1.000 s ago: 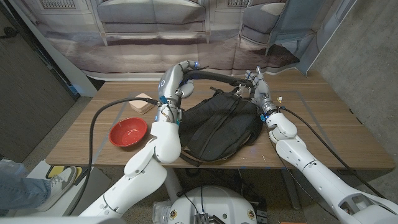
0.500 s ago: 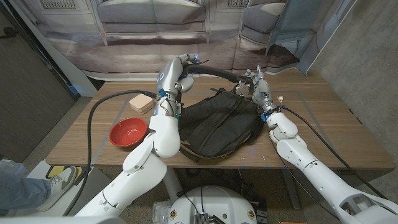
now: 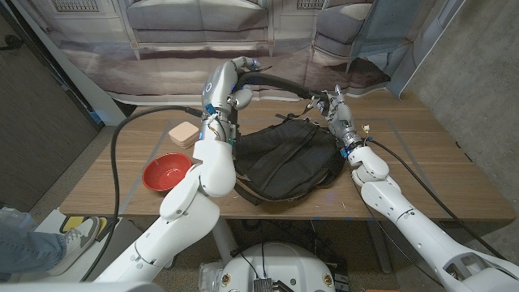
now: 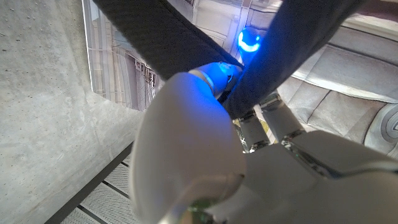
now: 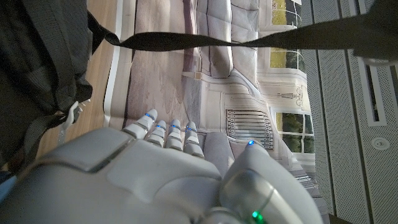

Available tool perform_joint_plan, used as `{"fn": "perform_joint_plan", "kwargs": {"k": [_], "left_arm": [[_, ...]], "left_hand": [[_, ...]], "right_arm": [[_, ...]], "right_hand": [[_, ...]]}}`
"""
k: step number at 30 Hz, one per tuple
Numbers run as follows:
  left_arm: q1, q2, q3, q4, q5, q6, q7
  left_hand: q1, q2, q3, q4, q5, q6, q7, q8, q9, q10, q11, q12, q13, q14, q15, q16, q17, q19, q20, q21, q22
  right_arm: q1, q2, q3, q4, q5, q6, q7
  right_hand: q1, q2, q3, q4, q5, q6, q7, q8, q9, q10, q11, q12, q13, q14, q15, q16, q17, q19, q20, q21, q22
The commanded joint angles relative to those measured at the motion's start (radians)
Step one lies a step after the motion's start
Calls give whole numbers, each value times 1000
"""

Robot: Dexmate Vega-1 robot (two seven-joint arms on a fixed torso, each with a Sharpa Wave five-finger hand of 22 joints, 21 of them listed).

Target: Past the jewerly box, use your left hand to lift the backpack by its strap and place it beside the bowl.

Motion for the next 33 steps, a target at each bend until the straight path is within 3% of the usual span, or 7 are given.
{"fn": "perform_joint_plan", "kwargs": {"k": [1,33], "left_arm": [[-24,-10,9,-34,37,50,-30],[-110,-39,23,-74,90,124,-116]], "left_hand": [[9,1,10,3,8,8,-3,-1,3,6,5,1,8,66,-73,47,20,2,-99,10,3],[5,-5,24,3,17,9,-4,-15,10,7,5,-12,20,71,-72,43,32,-12,-98,41,1]], "right_arm": [[-1,-2,3,3,5,5,8],[-5,-6,8,-9,6,7,6]], "right_hand": [[3,6,-3,-1,-3,6,1,-4,3,7,5,-2,5,-1,-1,1,2,9,-5,3,3],[4,7,-5,-1,-3,7,1,-4,3,6,5,-3,5,0,-3,1,2,9,-6,2,3]]}}
